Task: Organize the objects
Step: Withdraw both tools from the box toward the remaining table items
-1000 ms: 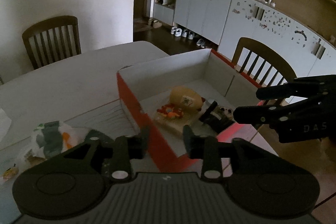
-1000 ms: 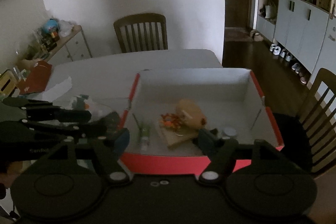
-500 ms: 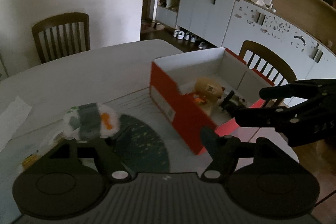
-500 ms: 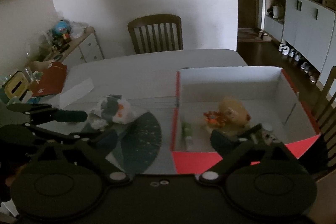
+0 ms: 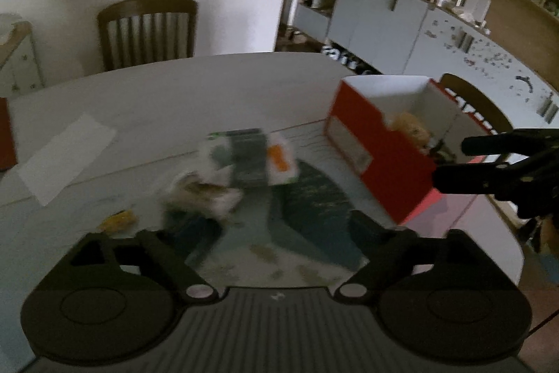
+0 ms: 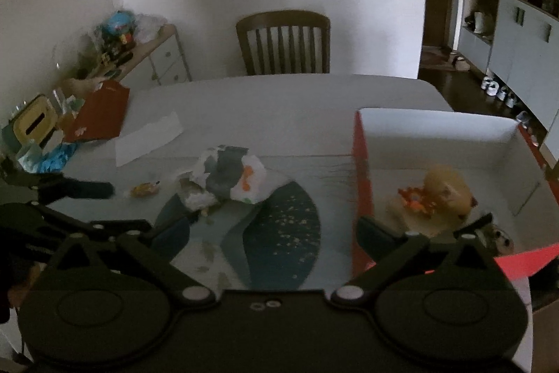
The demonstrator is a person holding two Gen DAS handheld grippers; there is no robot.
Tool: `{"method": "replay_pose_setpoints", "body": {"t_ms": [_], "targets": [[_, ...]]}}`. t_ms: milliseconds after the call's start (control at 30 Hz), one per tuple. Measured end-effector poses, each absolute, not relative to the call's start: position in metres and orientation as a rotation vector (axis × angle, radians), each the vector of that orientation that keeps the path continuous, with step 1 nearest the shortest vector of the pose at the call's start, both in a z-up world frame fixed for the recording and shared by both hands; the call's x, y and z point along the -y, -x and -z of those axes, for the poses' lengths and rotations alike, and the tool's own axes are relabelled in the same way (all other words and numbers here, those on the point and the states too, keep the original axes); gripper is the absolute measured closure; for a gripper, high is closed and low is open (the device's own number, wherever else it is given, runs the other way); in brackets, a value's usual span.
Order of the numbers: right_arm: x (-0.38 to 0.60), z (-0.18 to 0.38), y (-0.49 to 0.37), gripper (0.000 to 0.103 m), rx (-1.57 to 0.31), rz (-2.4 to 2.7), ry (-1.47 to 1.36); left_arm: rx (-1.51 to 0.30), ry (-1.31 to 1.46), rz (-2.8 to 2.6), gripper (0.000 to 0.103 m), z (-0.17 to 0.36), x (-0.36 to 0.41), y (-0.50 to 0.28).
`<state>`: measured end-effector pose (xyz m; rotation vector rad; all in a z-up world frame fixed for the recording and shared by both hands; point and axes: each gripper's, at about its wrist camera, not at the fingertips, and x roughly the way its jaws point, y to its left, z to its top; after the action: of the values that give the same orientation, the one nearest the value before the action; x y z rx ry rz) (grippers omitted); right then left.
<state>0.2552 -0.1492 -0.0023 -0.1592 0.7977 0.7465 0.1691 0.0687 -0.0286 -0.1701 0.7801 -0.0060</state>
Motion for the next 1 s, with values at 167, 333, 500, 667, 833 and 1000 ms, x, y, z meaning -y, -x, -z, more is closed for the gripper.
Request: {"method": "replay_pose_setpoints", "body": {"t_ms": [167, 333, 500, 667, 833, 1000], "targets": [[0.123, 0.01, -0.262, 0.001, -0.803, -0.764, 0.206, -0.768, 0.189, -0.036, 0.0, 0.04, -0.102, -0.162], [0.099, 0.019, -0.272, 0.001, -0.814, -0.774, 0.249, -0.782, 0.154, -0.075, 0.0, 0.056, -0.13, -0.163], [0.08, 0.029, -0.283, 0.001, -0.834, -0.785, 0.278, -0.769, 0.148, -0.098, 0.0, 0.068, -0.157, -0.163], [0.061, 0.039, -0.296, 0.001, -0.844, -0.795, 0.295, -0.811, 0.162, -0.124, 0.0, 0.084, -0.181, -0.174], [0.043, 0.049, -0.312, 0.001, -0.849, -0.803, 0.305, -0.848, 0.143, -0.141, 0.0, 0.1, -0.199, -0.186], [0.024, 0.058, -0.328, 0.001, -0.859, -0.815, 0.348, -0.866, 0.141, -0.122, 0.0, 0.111, -0.209, -0.198]]}}
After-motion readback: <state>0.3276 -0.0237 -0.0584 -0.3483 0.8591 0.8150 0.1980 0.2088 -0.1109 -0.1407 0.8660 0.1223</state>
